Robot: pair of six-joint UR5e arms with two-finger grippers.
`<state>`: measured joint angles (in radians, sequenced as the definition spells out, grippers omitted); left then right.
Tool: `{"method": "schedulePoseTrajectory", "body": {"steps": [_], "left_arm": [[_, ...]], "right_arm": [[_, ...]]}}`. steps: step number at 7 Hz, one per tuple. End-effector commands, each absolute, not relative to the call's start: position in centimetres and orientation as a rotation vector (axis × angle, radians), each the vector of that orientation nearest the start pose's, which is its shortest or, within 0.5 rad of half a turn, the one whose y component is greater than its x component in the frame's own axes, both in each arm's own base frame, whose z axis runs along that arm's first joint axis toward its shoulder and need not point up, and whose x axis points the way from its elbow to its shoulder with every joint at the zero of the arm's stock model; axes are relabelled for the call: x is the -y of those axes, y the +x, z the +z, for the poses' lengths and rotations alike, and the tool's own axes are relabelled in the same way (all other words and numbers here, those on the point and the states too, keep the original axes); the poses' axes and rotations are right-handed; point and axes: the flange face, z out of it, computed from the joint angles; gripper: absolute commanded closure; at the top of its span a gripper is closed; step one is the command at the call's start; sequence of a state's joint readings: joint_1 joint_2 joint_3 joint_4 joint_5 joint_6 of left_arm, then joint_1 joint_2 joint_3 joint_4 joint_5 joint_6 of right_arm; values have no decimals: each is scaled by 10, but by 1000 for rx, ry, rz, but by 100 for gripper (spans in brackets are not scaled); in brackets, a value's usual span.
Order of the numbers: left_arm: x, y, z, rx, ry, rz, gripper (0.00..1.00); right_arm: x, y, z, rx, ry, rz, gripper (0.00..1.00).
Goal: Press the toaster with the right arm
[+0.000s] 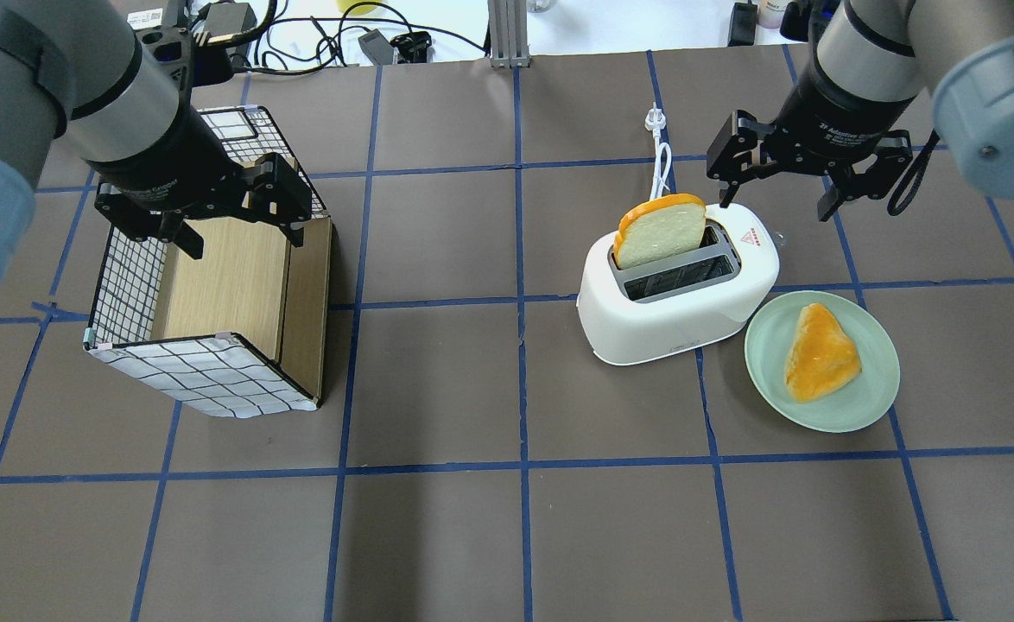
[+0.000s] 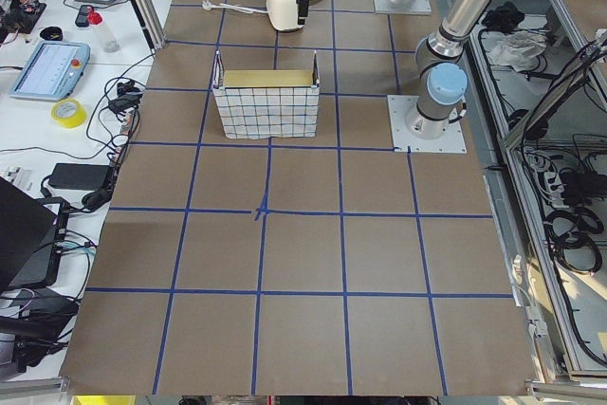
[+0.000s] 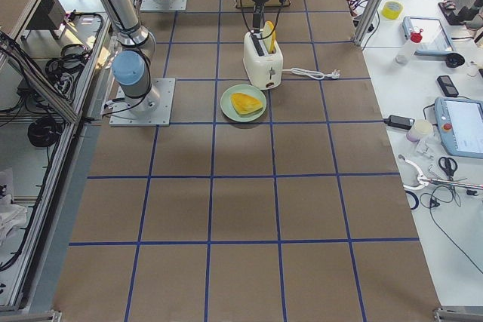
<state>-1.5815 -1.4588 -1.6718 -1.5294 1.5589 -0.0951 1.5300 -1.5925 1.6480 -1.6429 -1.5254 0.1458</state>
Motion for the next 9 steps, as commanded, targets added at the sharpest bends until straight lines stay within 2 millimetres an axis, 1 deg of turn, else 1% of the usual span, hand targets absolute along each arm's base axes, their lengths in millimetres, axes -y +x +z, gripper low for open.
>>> {"method": "schedulePoseTrajectory", "body": {"steps": [1,3,4,5,6,7,8,9], "left_arm": [[448,-139,495,-3151,-133,-81,0],[448,-139,495,-3153,-133,-81,0],[448,-139,495,-3151,-133,-81,0],[448,-139,495,-3151,-133,-81,0],[448,-139,496,-3151,-133,-84,0],[448,-139,495,-3151,-133,-81,0],[448,-139,495,-3151,-133,-81,0],[448,-139,496,-3151,-133,-84,0]], "right_arm": [[489,118,468,-3081,288,-25,0],[491,115,468,-3089,299,-35,0],[495,112,470,-3091,289,-81,35],[498,112,473,-3088,288,-133,62],[499,111,471,-3085,285,-135,99],[503,103,470,-3093,262,-156,100],[507,78,465,-3080,278,-135,100],[512,47,462,-3015,267,-125,100]]}}
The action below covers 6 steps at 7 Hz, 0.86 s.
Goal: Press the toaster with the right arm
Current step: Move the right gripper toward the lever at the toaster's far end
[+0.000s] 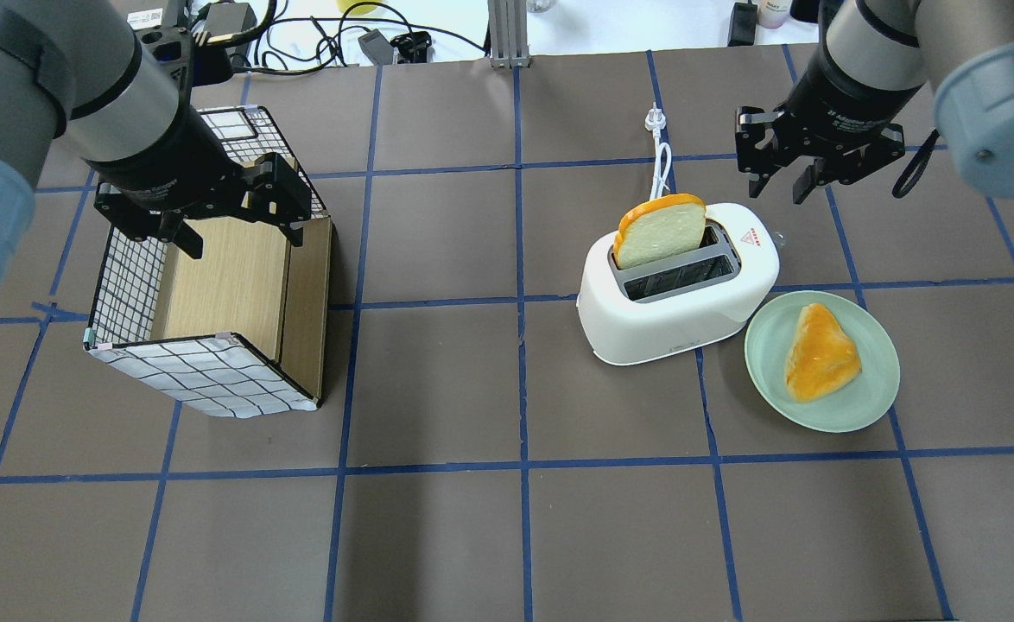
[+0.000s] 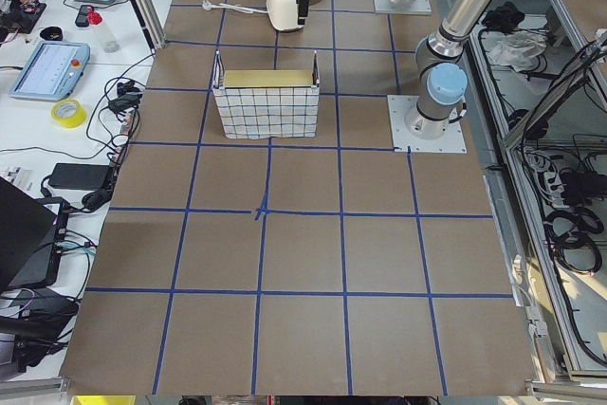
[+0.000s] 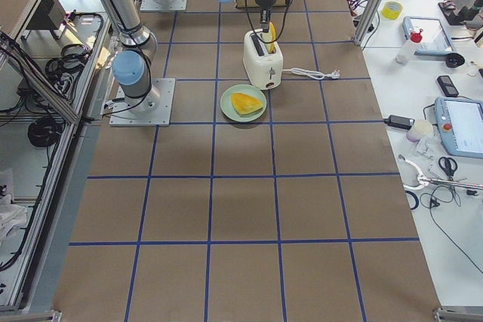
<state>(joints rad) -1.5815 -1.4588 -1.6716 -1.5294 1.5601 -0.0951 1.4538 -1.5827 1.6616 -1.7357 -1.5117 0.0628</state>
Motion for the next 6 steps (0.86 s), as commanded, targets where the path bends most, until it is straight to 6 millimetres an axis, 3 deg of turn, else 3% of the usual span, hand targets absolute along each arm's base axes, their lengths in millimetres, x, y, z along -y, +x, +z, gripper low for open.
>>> {"method": "schedulePoseTrajectory", "body": {"steps": [1,2,3,6], "left_arm": [[448,-139,495,-3151,-133,-81,0],[448,-139,495,-3151,-133,-81,0],[448,-139,496,-3151,-133,-84,0],[448,-139,495,-3151,-133,-81,0]], "right_arm": [[519,9,455,-2928,297,-120,100],[527,-19,437,-2849,304,-100,100],[534,-30,421,-2824,258,-88,100],[540,-29,358,-2750,191,-68,100]]}}
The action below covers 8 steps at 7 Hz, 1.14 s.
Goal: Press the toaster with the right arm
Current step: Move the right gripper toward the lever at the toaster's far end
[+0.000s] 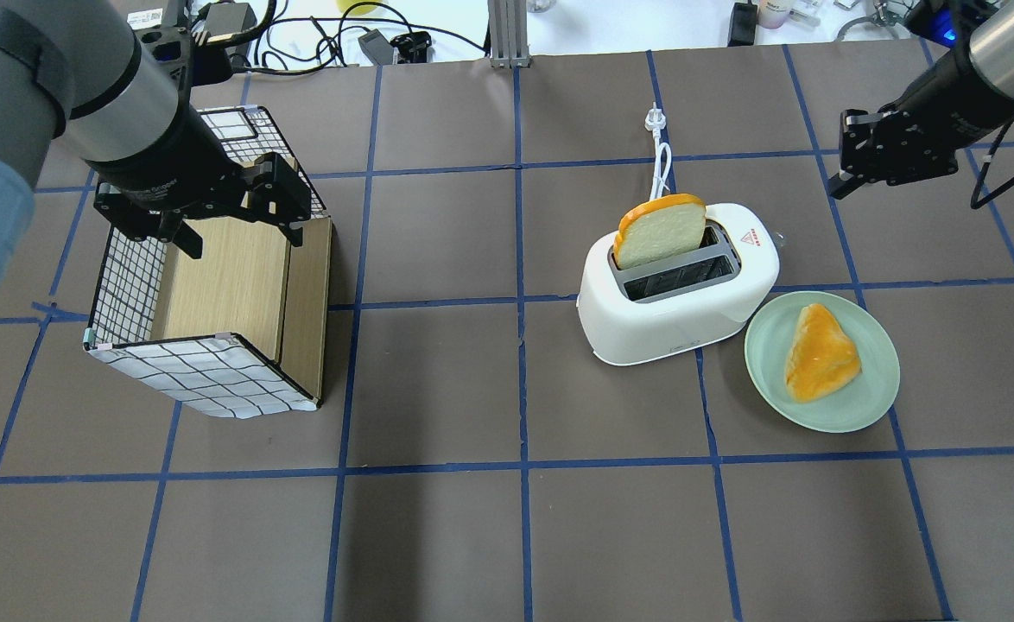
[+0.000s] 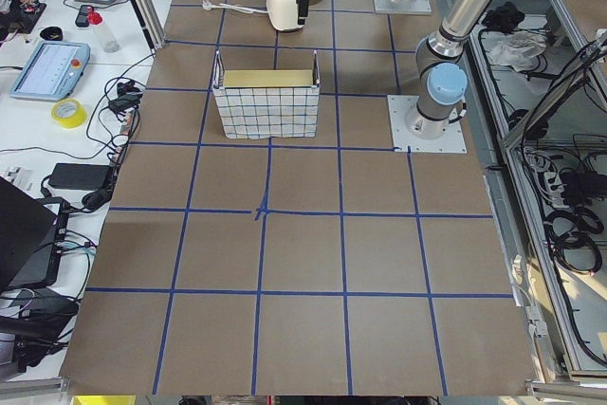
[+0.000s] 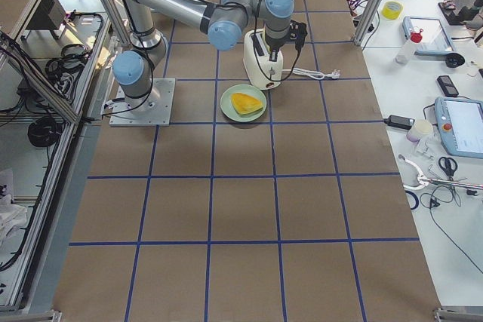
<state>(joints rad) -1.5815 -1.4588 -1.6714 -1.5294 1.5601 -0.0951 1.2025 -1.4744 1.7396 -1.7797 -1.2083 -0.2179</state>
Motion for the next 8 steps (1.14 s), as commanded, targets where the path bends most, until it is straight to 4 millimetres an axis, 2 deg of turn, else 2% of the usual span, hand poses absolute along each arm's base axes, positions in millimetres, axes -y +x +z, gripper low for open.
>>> {"method": "schedulePoseTrajectory", "body": {"steps": [1,2,3,5,8], "left_arm": [[448,-139,495,-3151,-133,-81,0],[448,-139,496,-3151,-133,-84,0],[448,-139,496,-3151,-133,-84,0],[448,-139,495,-3151,-133,-81,0],[448,-139,495,-3151,-133,-81,0]], "right_arm": [[538,-38,340,-2755,180,-99,100],[537,-38,321,-2739,180,-109,100],[537,-39,312,-2735,182,-109,100],[543,-38,302,-2706,181,-116,100],[541,-34,294,-2672,170,-126,100]]}}
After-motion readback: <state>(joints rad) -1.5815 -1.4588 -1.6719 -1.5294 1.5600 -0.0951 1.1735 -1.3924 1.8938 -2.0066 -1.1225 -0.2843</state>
